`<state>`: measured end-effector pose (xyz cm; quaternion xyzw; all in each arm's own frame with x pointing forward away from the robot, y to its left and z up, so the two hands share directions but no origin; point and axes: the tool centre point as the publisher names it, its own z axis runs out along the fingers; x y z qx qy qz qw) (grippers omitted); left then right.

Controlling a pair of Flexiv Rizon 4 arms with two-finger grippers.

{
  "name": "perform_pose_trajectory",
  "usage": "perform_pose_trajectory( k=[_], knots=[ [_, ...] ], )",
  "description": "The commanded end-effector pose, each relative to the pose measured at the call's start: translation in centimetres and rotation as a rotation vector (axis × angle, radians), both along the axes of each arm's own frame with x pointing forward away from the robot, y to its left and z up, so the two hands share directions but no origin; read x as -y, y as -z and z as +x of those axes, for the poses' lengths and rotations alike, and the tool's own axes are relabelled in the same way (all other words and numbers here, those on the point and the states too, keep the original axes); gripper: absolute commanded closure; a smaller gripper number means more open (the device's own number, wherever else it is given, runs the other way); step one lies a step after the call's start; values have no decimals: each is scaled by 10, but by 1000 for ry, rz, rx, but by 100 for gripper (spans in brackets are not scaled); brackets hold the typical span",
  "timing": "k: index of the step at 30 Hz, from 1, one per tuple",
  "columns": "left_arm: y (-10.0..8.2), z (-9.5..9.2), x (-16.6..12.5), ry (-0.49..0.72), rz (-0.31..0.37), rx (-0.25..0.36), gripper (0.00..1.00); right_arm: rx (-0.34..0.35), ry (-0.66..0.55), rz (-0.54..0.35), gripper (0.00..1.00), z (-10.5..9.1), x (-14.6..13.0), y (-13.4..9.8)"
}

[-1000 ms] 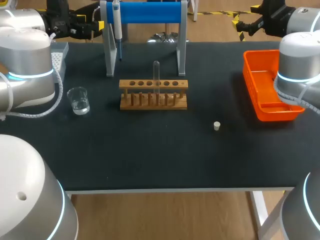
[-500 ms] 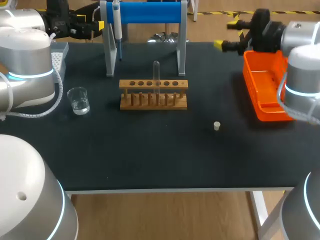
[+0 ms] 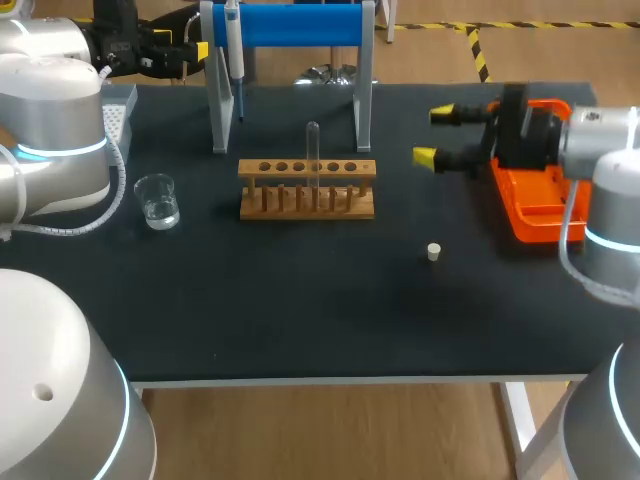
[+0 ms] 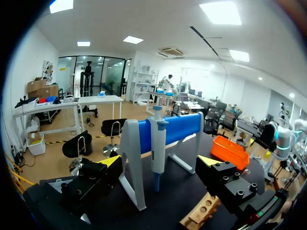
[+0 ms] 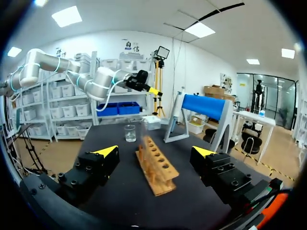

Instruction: Invert the test tube, pick up the pipette, mount the tip to pipette, aspirate from beaker and dispense into the tube, eject the tip, return the pipette, and cap with the stopper.

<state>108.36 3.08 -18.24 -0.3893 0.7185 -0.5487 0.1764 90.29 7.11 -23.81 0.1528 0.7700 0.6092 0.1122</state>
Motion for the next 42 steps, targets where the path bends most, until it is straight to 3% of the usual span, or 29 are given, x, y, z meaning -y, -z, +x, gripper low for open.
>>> perform_pose_trajectory(
  k=[1, 6, 19, 26, 33, 42],
  knots=[
    [0, 0, 0, 0, 0, 0, 0, 2, -2, -18, 0, -21, -7, 13],
    [0, 0, 0, 0, 0, 0, 0, 17, -20, -74, 0, -38, -18, 28],
    [0, 0, 0, 0, 0, 0, 0, 17, -20, -74, 0, -38, -18, 28],
    [-2, -87, 41, 71, -13, 120, 0, 17, -20, -74, 0, -38, -18, 28],
    [22, -172, 78, 144, 42, 218, 0, 17, -20, -74, 0, -38, -18, 28],
    [55, -224, 96, 231, 53, 243, 0, 17, -20, -74, 0, -38, -18, 28]
  ],
)
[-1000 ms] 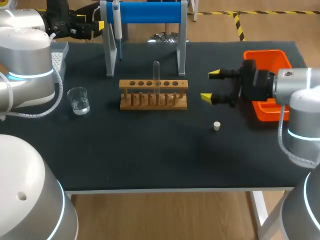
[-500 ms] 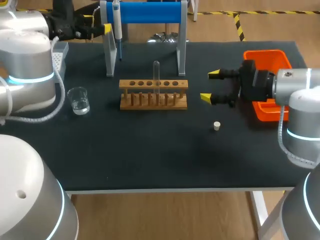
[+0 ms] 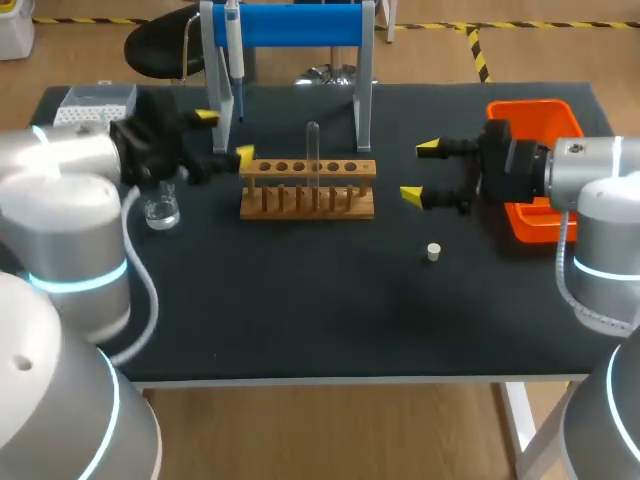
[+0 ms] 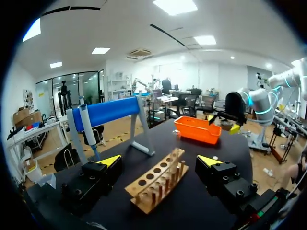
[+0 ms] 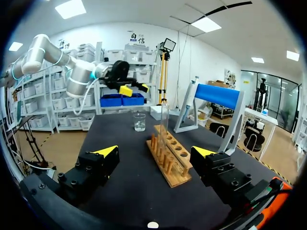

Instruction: Invert the test tube, pick up the pipette, mount the tip to pipette, aspirate from beaker and dispense into the tube, eject the tip, return the pipette, and cap with the stopper.

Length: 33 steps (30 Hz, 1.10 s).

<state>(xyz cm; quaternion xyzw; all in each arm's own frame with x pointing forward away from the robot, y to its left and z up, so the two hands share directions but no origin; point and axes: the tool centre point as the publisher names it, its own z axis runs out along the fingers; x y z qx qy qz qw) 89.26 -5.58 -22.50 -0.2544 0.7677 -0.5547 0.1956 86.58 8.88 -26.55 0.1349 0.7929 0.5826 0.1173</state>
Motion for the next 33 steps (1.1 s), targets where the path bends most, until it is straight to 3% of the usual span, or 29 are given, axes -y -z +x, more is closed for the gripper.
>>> perform_pose_trajectory(
  k=[1, 9, 22, 33],
  knots=[
    [16, -36, 13, 42, -45, 72, 0, 1, 2, 0, 0, -1, 0, 0],
    [25, -48, 17, 58, -45, 54, 0, 1, 2, 0, 0, -1, 0, 0],
    [41, -35, 6, 2, -28, -39, 0, 1, 2, 0, 0, -1, 0, 0],
    [42, -26, 9, -1, -21, -60, 0, 1, 2, 0, 0, -1, 0, 0]
  ],
)
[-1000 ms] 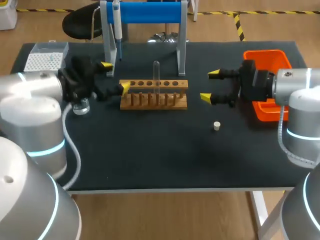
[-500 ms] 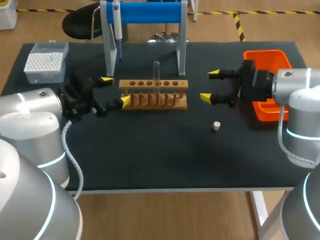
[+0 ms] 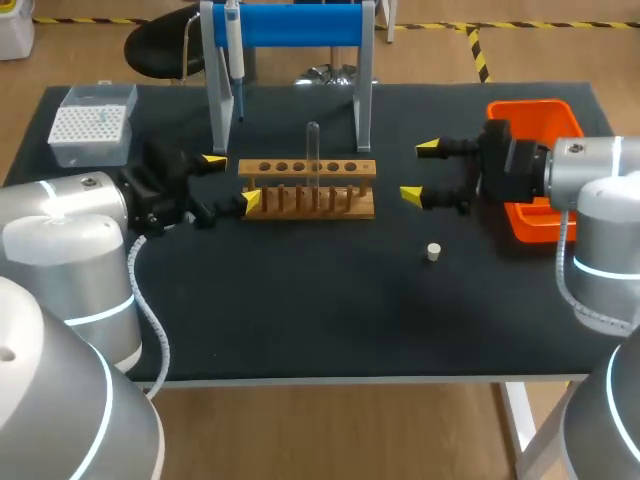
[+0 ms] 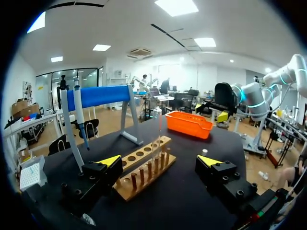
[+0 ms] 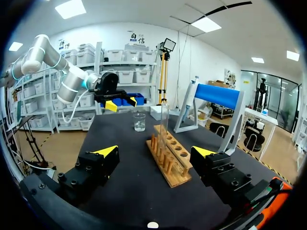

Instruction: Invert the test tube, pick up the pipette, mount the tip to pipette, aspirate from beaker and dispense into the tube, eject the tip, return the pipette, and cap with the stopper.

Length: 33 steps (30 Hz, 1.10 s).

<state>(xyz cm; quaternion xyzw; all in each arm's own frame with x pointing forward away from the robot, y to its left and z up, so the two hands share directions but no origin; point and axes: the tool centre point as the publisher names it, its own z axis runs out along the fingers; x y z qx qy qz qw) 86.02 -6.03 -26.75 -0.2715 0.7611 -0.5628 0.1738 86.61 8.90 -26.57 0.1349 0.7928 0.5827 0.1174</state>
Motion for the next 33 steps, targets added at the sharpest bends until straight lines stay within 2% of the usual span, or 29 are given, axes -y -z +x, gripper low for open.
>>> perform_pose_trajectory(
  k=[1, 15, 33],
  knots=[
    [0, 7, 5, 3, 22, -15, 0, 1, 2, 0, 0, -1, 0, 0],
    [3, 18, 19, 50, 67, -23, 0, 1, 2, 0, 0, -1, 0, 0],
    [3, 19, 18, 52, 66, -26, 0, 1, 2, 0, 0, -1, 0, 0]
  ],
)
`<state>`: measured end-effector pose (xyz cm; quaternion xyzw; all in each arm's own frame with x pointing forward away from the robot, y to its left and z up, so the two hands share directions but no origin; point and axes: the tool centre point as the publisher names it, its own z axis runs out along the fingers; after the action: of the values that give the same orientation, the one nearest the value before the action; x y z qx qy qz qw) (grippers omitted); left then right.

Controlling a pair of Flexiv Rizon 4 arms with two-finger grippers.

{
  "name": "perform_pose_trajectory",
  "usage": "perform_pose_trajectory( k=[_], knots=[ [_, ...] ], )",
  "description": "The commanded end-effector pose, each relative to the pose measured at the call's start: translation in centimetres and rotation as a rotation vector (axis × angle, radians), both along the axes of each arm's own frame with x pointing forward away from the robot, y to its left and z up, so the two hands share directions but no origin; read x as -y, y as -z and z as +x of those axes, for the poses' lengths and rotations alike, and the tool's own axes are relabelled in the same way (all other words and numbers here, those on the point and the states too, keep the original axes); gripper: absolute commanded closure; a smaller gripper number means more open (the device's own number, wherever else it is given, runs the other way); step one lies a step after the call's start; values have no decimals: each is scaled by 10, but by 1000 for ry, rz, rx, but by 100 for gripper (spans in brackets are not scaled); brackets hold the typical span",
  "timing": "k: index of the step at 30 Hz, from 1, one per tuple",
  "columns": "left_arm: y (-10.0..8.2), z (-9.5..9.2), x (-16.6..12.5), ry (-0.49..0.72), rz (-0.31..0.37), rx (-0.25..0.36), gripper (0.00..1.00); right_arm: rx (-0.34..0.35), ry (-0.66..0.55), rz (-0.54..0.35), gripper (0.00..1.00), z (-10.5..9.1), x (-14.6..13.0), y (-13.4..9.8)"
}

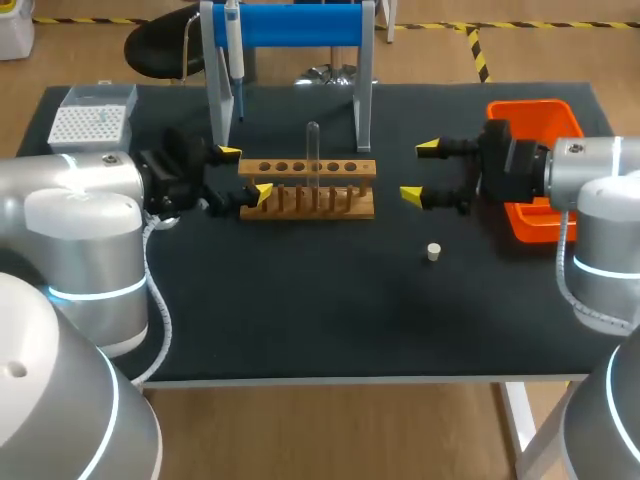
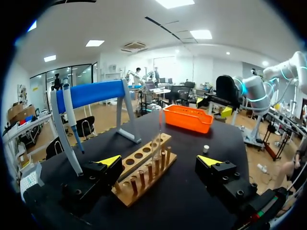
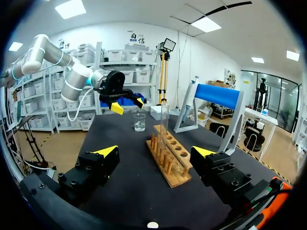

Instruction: Invert the test tube, pick up the pipette, mount the tip to pipette, aspirate from beaker and dispense into the tube, eject the tip, return the pipette, and cap with the stopper.

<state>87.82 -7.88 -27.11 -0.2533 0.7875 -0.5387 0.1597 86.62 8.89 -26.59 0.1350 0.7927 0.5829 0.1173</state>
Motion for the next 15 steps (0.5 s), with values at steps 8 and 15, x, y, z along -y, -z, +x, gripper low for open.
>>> perform_pose_trajectory(
  k=[8, 15],
  knots=[
    [-1, 1, 0, 2, 1, -3, 0, 12, -90, 10, 0, 27, -16, 5],
    [-1, 1, 0, 2, 1, -3, 0, 35, -263, 81, 0, 49, -42, 5]
  ],
)
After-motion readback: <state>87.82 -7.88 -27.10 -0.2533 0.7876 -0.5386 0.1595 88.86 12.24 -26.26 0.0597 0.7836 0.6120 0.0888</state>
